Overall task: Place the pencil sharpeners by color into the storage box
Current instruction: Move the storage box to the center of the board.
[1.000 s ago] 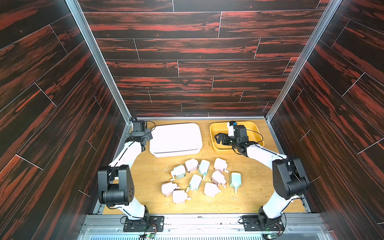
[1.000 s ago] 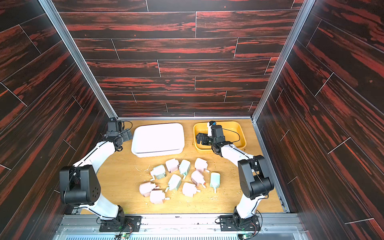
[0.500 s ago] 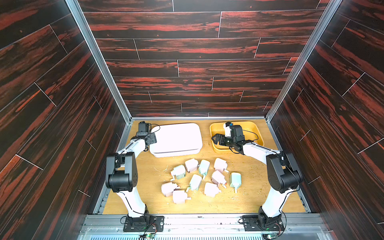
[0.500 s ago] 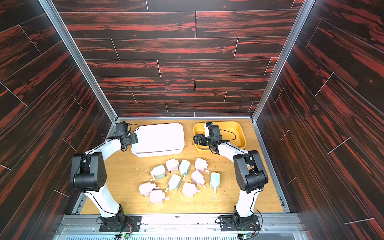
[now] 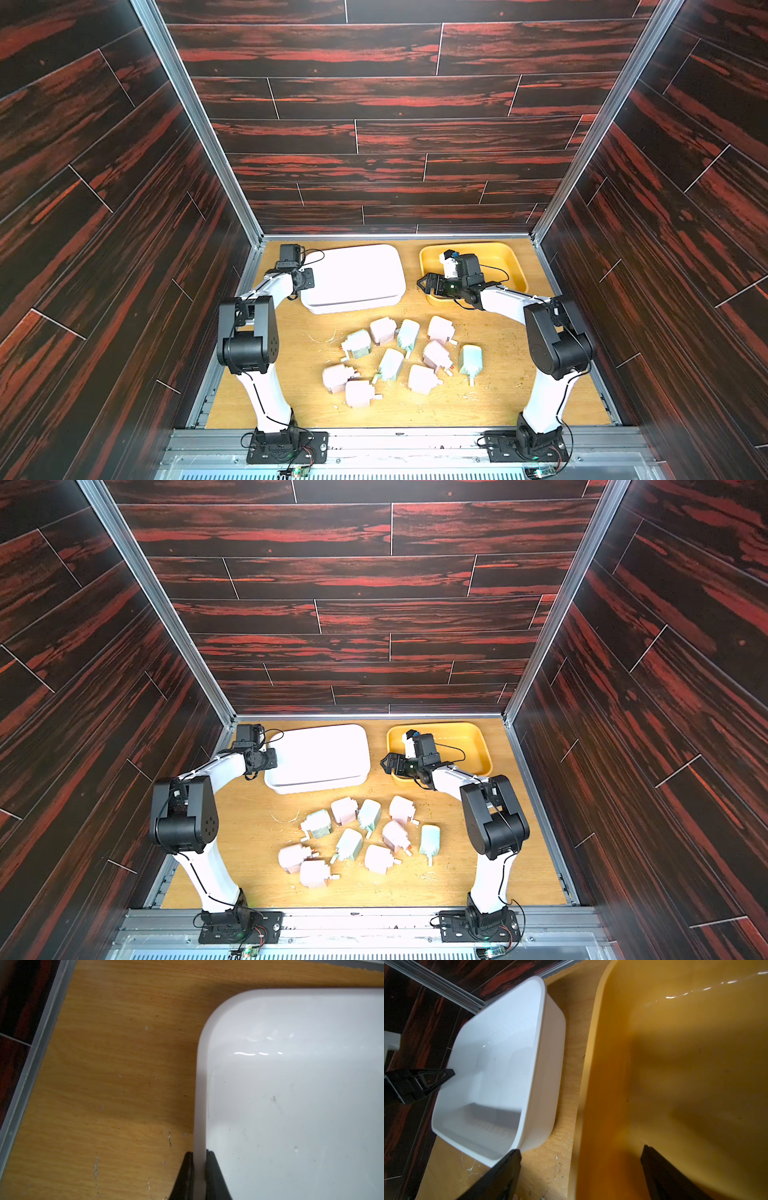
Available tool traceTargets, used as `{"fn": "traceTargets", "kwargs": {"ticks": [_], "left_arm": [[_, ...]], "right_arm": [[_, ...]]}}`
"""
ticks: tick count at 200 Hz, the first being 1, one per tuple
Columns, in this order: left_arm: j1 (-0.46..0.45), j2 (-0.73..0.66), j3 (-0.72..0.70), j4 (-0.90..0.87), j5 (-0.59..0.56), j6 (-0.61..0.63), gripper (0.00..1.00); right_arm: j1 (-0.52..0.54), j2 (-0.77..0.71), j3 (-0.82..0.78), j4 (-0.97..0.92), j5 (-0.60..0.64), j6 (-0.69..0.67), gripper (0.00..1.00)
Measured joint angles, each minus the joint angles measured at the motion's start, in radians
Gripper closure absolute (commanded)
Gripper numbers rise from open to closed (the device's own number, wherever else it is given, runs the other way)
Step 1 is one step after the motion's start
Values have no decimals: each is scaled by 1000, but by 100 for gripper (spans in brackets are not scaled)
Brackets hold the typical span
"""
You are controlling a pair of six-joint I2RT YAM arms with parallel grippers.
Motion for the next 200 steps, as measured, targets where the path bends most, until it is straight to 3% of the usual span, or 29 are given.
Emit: {"fn": "traceTargets", "kwargs": {"ticks": [115,200], "left_arm": [[1,0,17,-34,72,129,100],[1,0,29,-68,73,102,100]], "right_arm": [[56,16,16,40,-15,119,4],[175,16,17,77,65,253,3]]}}
